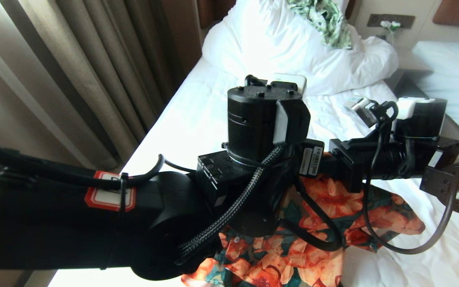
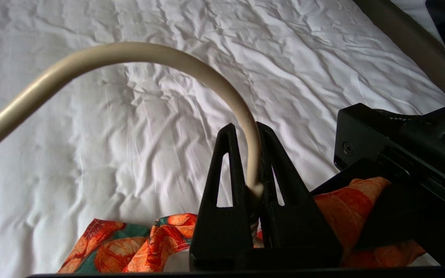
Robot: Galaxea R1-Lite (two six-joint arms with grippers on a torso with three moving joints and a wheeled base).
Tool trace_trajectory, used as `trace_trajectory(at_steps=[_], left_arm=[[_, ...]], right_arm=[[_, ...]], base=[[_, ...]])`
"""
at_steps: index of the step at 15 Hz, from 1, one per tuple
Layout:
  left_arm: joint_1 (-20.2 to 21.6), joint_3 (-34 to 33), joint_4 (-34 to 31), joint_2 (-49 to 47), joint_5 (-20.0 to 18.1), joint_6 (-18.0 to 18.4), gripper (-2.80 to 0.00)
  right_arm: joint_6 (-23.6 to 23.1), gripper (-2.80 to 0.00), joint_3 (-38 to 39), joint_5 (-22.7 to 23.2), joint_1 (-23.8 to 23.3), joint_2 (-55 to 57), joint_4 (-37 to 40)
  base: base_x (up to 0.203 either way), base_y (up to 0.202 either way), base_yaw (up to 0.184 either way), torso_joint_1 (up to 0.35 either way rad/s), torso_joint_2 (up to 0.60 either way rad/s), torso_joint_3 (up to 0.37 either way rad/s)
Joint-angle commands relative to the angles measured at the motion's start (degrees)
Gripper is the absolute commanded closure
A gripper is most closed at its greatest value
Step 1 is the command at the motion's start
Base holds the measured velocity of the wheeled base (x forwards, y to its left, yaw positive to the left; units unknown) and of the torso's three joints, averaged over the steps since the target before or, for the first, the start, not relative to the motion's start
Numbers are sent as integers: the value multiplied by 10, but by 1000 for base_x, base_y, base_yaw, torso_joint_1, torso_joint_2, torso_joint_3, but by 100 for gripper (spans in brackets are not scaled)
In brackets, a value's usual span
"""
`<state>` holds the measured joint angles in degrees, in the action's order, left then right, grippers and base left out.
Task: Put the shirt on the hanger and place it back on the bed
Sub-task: Hook the other side of the shirt onto the hanger, then take the clothes hanger out of the clothes
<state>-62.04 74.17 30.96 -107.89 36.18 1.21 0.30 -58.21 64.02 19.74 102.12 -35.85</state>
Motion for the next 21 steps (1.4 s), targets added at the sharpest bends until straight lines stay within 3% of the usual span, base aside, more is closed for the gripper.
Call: trace_trajectory(at_steps=[1, 2, 3, 7, 12, 15, 21], left_arm=[[1, 1, 3, 0, 2, 0, 0], [0, 1, 3, 0, 2, 0, 0], [0, 1, 3, -1, 1, 0, 0], [8, 1, 3, 1, 1, 14, 0], [14, 19, 3, -14, -13, 15, 0], [18, 38, 2, -25, -13, 16, 0], [21, 46, 3, -38, -13, 15, 0]], right_arm=[[-2, 0, 6, 4, -2, 1, -2], [-4, 0, 8, 4, -4, 2, -2], [-11, -280, 12, 4, -5, 3, -2], [-11, -280, 18, 4, -23, -2, -1], [-11, -280, 74, 9, -91, -58, 0], [-78, -280, 110, 29, -111, -70, -1], [-81, -280, 138, 32, -141, -149, 2]], base=[[0, 0, 0, 0, 0, 0], [0, 0, 0, 0, 0, 0], [0, 0, 0, 0, 0, 0], [0, 0, 0, 0, 0, 0], [0, 0, 0, 0, 0, 0], [0, 0, 0, 0, 0, 0], [0, 0, 0, 0, 0, 0]])
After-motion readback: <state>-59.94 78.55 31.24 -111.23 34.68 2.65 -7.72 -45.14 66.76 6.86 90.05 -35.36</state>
